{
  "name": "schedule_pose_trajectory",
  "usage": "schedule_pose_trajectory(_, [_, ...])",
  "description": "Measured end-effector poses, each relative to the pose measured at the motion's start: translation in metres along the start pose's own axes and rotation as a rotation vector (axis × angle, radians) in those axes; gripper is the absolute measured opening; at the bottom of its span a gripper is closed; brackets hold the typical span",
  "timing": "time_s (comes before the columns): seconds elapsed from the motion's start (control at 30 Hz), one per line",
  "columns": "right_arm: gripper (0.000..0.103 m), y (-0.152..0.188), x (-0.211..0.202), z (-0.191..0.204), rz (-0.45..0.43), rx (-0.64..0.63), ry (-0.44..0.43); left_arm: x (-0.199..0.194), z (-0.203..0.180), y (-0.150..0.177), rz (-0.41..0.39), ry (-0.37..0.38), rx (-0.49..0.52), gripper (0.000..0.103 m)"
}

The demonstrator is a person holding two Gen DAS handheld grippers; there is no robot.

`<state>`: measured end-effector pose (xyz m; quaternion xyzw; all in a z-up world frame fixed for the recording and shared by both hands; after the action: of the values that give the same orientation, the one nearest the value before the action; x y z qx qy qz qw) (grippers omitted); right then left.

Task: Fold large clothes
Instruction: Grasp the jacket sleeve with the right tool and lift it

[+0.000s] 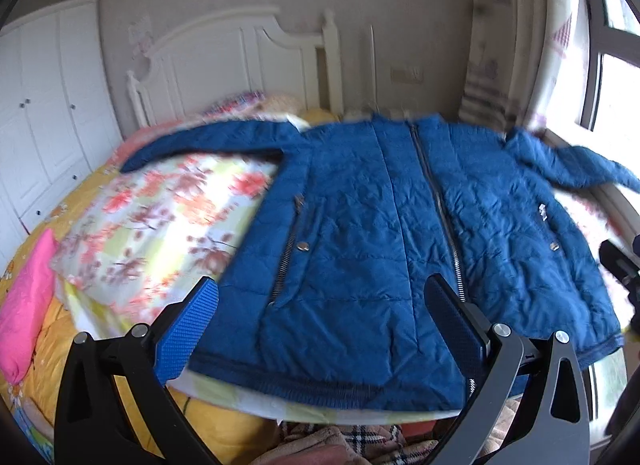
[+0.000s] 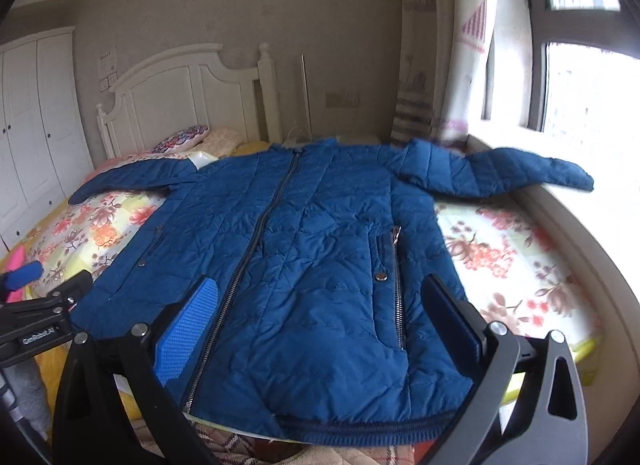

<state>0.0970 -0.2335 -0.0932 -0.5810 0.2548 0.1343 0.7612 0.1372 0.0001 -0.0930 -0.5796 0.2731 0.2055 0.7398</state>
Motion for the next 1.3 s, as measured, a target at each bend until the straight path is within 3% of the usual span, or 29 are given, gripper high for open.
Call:
schedule_pose_trajectory(0.17, [0.101,-0.030,0.058,-0.077,0.077,0.183,0.073,0.095,-0.016,-0.031,0.122,0.008,0.110,0.099])
schedule_pose_trajectory(0.27, [0.101,-0.048,0.100,-0.141,0.118,0.321,0.145,0.153,-0.020,-0.057,0.173,0.016,0.128,0.099])
schedule_pose_trajectory(0.43, [0.092,-0.072,0.169,-0.234,0.144,0.456,0.296,0.239,-0.019,-0.090,0.244,0.004,0.107,0.099])
schedule_pose_trajectory(0.57, [0.088,-0.097,0.206,-0.280,0.116,0.550,0.316,0.276,-0.014,-0.096,0.275,0.072,0.030,0.099])
schedule_pose_trajectory(0.67, [0.088,-0.114,0.227,-0.311,0.090,0.594,0.365,0.282,-0.011,-0.092,0.235,0.129,-0.027,0.099])
schedule_pose_trajectory(0.77, [0.073,-0.121,0.244,-0.329,0.096,0.636,0.395,0.283,-0.013,-0.091,0.239,0.131,-0.023,0.099])
schedule_pose_trajectory(0.83, [0.040,-0.125,0.251,-0.332,0.097,0.660,0.390,0.285,-0.014,-0.091,0.253,0.128,-0.020,0.099])
schedule_pose_trajectory(0.87, [0.034,-0.127,0.253,-0.332,0.087,0.673,0.369,0.284,-0.015,-0.090,0.260,0.127,-0.015,0.099])
schedule_pose_trajectory(0.9, [0.018,-0.134,0.252,-0.329,0.059,0.678,0.343,0.285,-0.016,-0.091,0.264,0.126,-0.008,0.099])
schedule_pose_trajectory(0.93, [0.010,-0.143,0.250,-0.324,0.027,0.662,0.331,0.285,-0.016,-0.090,0.263,0.127,-0.005,0.099])
schedule_pose_trajectory(1.0, [0.007,-0.170,0.238,-0.296,-0.064,0.549,0.315,0.285,-0.016,-0.091,0.255,0.130,-0.005,0.099])
schedule_pose_trajectory(1.1, [0.006,-0.202,0.232,-0.235,-0.132,0.366,0.262,0.283,-0.015,-0.090,0.250,0.129,-0.007,0.099])
schedule_pose_trajectory(1.2, [0.006,-0.220,0.243,-0.143,-0.132,0.155,0.141,0.280,-0.014,-0.089,0.243,0.131,-0.009,0.099])
schedule_pose_trajectory(1.3, [0.006,-0.210,0.256,-0.049,-0.113,-0.047,0.031,0.279,-0.013,-0.088,0.240,0.134,-0.013,0.099])
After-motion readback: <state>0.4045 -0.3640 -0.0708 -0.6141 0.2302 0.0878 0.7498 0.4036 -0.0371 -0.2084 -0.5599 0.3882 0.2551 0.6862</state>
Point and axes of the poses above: each gripper's, at about its wrist camera, not at the fingertips, and x roughly the way its jaws point, z to its left, y to its underside, the point moved 9 cm from there along x, roughly the way its jaws point, and after that the axes turned 6 degrees about x, right-handed, at the moved point
